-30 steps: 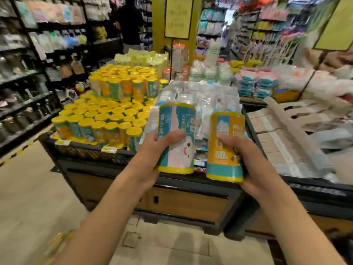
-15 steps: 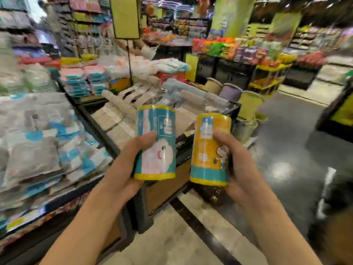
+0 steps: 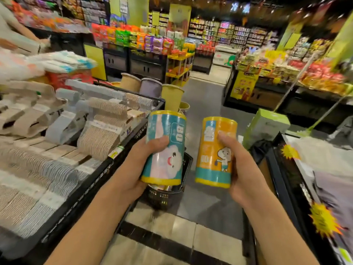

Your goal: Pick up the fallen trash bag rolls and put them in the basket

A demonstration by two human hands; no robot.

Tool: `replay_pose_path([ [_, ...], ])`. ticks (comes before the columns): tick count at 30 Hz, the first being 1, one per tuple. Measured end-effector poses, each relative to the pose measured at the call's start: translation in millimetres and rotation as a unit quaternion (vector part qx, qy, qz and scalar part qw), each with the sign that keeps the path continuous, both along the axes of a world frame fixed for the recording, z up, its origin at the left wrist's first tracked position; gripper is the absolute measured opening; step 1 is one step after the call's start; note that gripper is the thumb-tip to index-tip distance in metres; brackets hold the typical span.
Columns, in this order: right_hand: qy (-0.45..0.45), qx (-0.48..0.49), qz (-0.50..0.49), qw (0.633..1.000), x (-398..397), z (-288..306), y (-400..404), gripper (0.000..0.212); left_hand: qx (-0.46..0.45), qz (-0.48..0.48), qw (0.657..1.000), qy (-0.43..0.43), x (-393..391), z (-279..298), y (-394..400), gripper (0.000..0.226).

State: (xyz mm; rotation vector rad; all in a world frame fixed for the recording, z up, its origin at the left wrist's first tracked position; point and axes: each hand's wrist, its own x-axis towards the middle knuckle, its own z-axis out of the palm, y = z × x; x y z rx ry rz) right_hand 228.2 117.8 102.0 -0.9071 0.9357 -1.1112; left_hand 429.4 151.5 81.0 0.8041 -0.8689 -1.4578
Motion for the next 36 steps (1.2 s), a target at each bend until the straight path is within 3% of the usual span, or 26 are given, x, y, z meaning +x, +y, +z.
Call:
replay_pose_path([
  [3,-0.011,-0.008,-0.021,1.0,2.9,3.5,-32.4,0.053,-0.006,0.004,1.0,-0.015,-3.4,12.3,-43.7,0.017],
  [5,-0.002,-0.01,-0.028,1.0,-0.3,3.9,-54.3,0.059,0.007,0.021,0.999,-0.044,-7.1,14.7,-79.0,0.038],
  [7,0.014,-0.011,-0.042,0.999,-12.2,0.5,-76.8,0.06,0.046,0.019,0.997,-0.054,-14.7,18.2,-120.5,0.025],
  [8,0.024,-0.01,-0.052,0.998,-20.5,-2.5,-87.7,0.061,0.06,0.006,0.995,-0.074,-20.0,18.5,-137.7,0.03],
  [10,0.035,-0.004,-0.073,0.997,-41.2,-8.3,-111.2,0.064,0.049,-0.026,0.988,-0.147,-29.9,16.2,-170.6,0.089],
  [11,0.037,-0.001,-0.084,0.996,-53.6,-10.9,-124.8,0.064,0.054,-0.034,0.986,-0.155,-36.4,12.5,-191.7,0.095],
  [14,0.017,-0.001,-0.103,0.995,-92.1,-14.9,-165.5,0.06,0.091,-0.009,0.989,-0.116,-72.6,0.2,-248.0,0.041],
  [15,0.004,-0.002,-0.105,0.994,-105.5,-15.4,-179.6,0.059,0.091,-0.011,0.986,-0.138,-87.7,0.7,-259.9,0.037],
  [18,-0.005,-0.004,-0.106,0.994,-145.6,-18.6,-225.8,0.059,0.056,-0.034,0.983,-0.171,-126.8,4.6,-292.9,0.077],
  [20,-0.001,0.001,-0.1,0.995,-171.7,-20.5,-259.8,0.06,0.07,-0.001,0.99,-0.12,-153.8,4.3,-321.0,0.059],
  [23,0.005,0.005,-0.082,0.997,-202.2,-21.0,-306.5,0.064,0.056,-0.014,0.996,-0.072,-184.0,-1.1,-343.0,0.071],
  [27,-0.005,-0.01,-0.043,0.999,-226.9,-24.6,-355.1,0.058,0.05,-0.02,0.995,-0.086,-209.2,-4.6,-379.4,0.074],
  [31,0.007,-0.012,-0.01,1.0,-246.2,-30.8,-394.1,0.057,0.056,-0.001,0.996,-0.071,-221.9,-9.1,-412.0,0.094],
  [36,0.029,0.009,-0.027,0.999,-259.0,-41.0,-452.2,0.066,0.066,0.017,0.996,-0.049,-230.5,-20.9,-467.8,0.095],
])
